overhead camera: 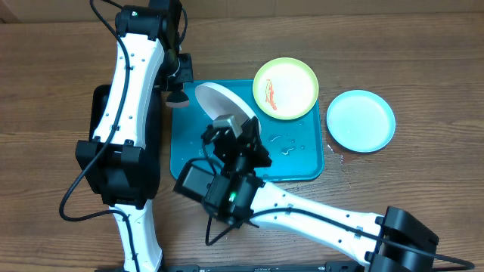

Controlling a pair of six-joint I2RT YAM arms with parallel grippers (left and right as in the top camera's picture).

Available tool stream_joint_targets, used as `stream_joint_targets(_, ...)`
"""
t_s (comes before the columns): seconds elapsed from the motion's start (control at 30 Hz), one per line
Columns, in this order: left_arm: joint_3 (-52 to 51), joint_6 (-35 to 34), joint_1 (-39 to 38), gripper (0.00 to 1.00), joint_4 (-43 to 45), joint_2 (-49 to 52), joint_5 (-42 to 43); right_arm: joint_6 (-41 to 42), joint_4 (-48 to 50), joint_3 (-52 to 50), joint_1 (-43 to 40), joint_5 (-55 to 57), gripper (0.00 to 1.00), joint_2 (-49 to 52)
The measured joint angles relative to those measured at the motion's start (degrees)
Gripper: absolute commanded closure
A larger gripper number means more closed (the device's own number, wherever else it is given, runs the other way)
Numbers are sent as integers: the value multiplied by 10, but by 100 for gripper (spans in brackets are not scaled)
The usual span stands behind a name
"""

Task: Clean dirty plates on tray and stack at the side
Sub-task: 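Lift the white plate with the right gripper and carry it right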

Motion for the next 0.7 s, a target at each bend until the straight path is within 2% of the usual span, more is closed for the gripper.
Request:
stream_joint_targets(0.17, 0, 0, 0, 96, 0, 0, 0, 0, 0, 0, 10, 44, 96, 0)
stream_joint_targets(0.37, 0, 0, 0, 96, 1, 0, 0, 0, -1, 0, 10, 41, 96, 0)
stream_joint_targets(0.47, 0, 0, 0, 96, 1, 0, 0, 3, -21, 0, 9, -12, 96, 0)
stream_joint_targets(0.57, 0, 0, 0, 96, 0, 0, 0, 32, -66, 1, -6, -110, 96, 0)
stream_joint_targets(0.7, 0, 0, 0, 96, -3, 0, 1, 73, -111, 1, -77, -273, 96, 0)
